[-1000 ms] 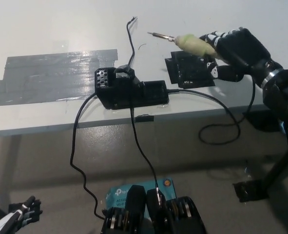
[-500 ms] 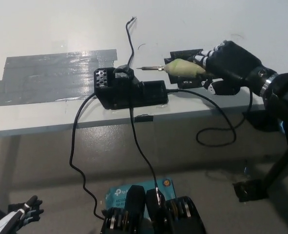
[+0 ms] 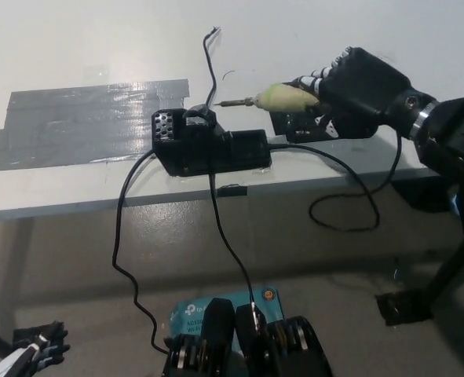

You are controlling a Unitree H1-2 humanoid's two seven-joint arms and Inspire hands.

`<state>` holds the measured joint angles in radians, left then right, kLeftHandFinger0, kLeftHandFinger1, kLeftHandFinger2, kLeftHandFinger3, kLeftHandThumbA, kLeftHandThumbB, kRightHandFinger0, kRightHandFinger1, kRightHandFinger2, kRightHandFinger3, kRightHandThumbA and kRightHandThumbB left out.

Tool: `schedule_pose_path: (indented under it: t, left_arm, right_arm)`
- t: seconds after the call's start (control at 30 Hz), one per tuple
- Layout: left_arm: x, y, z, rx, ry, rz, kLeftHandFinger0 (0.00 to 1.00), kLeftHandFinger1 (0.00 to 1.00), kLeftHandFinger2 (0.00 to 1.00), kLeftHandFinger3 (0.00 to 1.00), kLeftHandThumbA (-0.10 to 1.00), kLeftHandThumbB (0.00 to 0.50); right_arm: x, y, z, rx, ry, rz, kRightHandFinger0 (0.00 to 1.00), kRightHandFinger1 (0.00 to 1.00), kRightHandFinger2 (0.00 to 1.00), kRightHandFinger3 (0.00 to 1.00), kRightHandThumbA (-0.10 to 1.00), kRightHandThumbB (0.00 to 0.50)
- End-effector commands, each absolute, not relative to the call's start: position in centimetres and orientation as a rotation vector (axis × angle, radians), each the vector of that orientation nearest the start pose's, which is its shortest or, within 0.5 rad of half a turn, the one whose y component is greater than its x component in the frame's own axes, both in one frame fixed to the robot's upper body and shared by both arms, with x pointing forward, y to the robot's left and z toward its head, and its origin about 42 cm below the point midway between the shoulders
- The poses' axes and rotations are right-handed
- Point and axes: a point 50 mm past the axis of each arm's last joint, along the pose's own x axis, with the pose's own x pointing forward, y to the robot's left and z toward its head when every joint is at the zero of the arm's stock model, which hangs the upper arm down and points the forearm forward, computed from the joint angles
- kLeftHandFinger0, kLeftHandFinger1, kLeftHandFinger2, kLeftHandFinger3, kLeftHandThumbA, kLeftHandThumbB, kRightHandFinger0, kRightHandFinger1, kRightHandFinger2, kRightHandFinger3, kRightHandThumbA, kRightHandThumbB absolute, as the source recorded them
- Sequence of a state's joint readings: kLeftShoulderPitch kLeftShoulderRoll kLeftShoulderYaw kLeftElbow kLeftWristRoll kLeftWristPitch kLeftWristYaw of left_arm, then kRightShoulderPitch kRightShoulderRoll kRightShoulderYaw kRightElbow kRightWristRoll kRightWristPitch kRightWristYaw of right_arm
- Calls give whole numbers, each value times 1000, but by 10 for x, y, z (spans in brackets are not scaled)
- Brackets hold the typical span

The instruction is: The robot uses its right hand to grab and lift the soldering gun kept on the middle of the table and puts it in its base

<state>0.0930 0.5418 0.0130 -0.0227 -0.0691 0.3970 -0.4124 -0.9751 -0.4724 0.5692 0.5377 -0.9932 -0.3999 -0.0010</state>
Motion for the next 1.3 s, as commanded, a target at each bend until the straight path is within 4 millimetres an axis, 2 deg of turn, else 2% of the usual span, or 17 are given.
schedule_pose_path:
  t: [0.0, 0.1, 0.13, 0.17, 0.2, 0.33, 0.37, 0.43, 0.47, 0.53, 0.7, 0.87, 0.9, 0.93, 1.0, 1.13, 1.27]
  left_arm:
    - [239, 387, 102, 372, 519, -304, 998, 1000, 1000, 1000, 1000, 168]
    - [240, 386, 103, 371, 517, -306, 996, 1000, 1000, 1000, 1000, 178]
    - [240, 386, 103, 382, 519, -306, 994, 1000, 1000, 1000, 1000, 205]
    - [240, 386, 104, 386, 518, -307, 992, 1000, 1000, 1000, 1000, 194]
    - [241, 387, 102, 380, 515, -308, 986, 1000, 1000, 1000, 1000, 210]
    - [240, 387, 101, 377, 519, -308, 983, 1000, 1000, 1000, 1000, 205]
    - [241, 386, 102, 379, 518, -308, 981, 1000, 1000, 1000, 1000, 172]
    - [241, 386, 102, 383, 515, -308, 973, 1000, 1000, 1000, 1000, 169]
    - [242, 385, 103, 393, 511, -308, 966, 1000, 1000, 1000, 1000, 177]
    - [243, 384, 104, 388, 506, -308, 964, 1000, 1000, 1000, 1000, 194]
    - [244, 382, 105, 383, 510, -311, 951, 1000, 1000, 1000, 1000, 187]
    - [245, 381, 105, 401, 507, -311, 945, 1000, 1000, 1000, 1000, 182]
    - [245, 381, 105, 404, 505, -313, 948, 1000, 1000, 1000, 1000, 186]
    - [246, 381, 106, 399, 503, -314, 953, 1000, 1000, 1000, 1000, 183]
    - [247, 380, 108, 405, 501, -320, 954, 1000, 1000, 1000, 1000, 211]
    - [248, 379, 108, 403, 500, -318, 955, 1000, 1000, 1000, 1000, 172]
    - [249, 379, 108, 399, 496, -318, 928, 1000, 1000, 1000, 1000, 189]
  right_arm:
    - [525, -177, 369, -1780, -843, 395, 0, 0, 303, 383, 0, 180]
    - [524, -176, 368, -1790, -870, 394, 0, 0, 296, 339, -53, 233]
    - [524, -175, 367, -1799, -879, 395, 0, 0, 297, 326, -52, 219]
    - [522, -174, 366, -1805, -908, 387, 0, 0, 323, 219, -73, 196]
    - [520, -174, 364, -1830, -895, 401, 0, 0, 365, 248, 42, 99]
    - [519, -179, 358, -1834, -899, 413, 0, 0, 390, 133, 27, 42]
    - [519, -181, 357, -1835, -888, 413, 0, 0, 397, 91, -68, 81]
    - [519, -182, 356, -1845, -887, 410, 0, 0, 420, 112, -99, 78]
    - [519, -183, 356, -1861, -887, 407, 0, 0, 433, 189, -100, 99]
    - [521, -186, 354, -1869, -895, 412, 0, 8, 465, 139, -35, 80]
    - [520, -188, 347, -1901, -923, 432, 0, 22, 483, 147, -2, 140]
    - [518, -185, 337, -1860, -894, 470, 0, 5, 509, 189, 23, 99]
    - [517, -184, 336, -1870, -919, 475, 0, 0, 491, 195, -91, 144]
    - [518, -184, 335, -1875, -912, 474, 0, 0, 476, 241, -100, 178]
    - [516, -181, 332, -1900, -876, 477, 0, 18, 499, 410, -62, 156]
    - [514, -177, 323, -1894, -885, 506, 0, 14, 452, 460, -62, 215]
    - [511, -169, 323, -1897, -893, 520, 0, 35, 448, 456, -89, 251]
